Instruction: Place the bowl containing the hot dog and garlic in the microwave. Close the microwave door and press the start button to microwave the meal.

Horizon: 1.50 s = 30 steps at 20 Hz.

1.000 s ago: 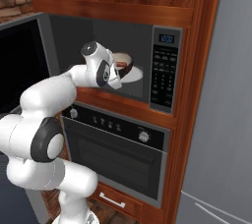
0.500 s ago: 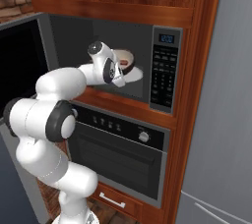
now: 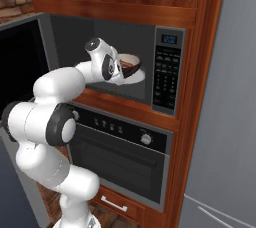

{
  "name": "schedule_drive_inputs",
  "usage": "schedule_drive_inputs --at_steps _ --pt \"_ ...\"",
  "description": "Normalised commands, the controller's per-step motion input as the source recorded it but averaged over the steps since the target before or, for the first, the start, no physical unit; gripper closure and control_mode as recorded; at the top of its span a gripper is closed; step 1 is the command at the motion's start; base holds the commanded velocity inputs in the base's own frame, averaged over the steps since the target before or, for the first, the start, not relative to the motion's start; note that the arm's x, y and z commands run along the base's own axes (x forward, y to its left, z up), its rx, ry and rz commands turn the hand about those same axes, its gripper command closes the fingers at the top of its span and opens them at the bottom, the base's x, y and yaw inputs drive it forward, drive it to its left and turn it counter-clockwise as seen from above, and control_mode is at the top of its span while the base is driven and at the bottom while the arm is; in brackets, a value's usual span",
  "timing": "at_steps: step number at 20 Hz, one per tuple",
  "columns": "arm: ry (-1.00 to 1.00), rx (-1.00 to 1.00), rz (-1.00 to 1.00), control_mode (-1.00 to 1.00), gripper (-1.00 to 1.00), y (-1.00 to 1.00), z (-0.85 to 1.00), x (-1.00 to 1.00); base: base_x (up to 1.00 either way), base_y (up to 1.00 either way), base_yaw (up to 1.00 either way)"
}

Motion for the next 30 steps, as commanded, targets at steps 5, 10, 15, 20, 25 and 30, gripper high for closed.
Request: schedule_drive_inputs --at_steps 5,10,15,20,25,30 --pt "-0.27 -0.04 0.00 -1.00 -1.00 0.06 0.03 -0.71 0.00 0.00 0.00" --pt "-0.17 -0.05 0.00 -1.00 -1.00 0.04 0.23 -1.00 0.00 0.00 0.00" --pt "-0.01 -0.09 0.02 -1.00 -1.00 0.00 0.73 -1.00 0.00 0.00 0.00" --pt "0.08 -0.20 0.19 -1.00 -1.00 0.15 0.75 -1.00 0.00 0.00 0.00" --pt "0.16 -0.44 0.39 -1.00 -1.00 0.46 0.50 -1.00 0.00 0.00 0.00" --pt "0.14 -0.61 0.44 -1.00 -1.00 0.52 0.41 -1.00 0.00 0.00 0.00"
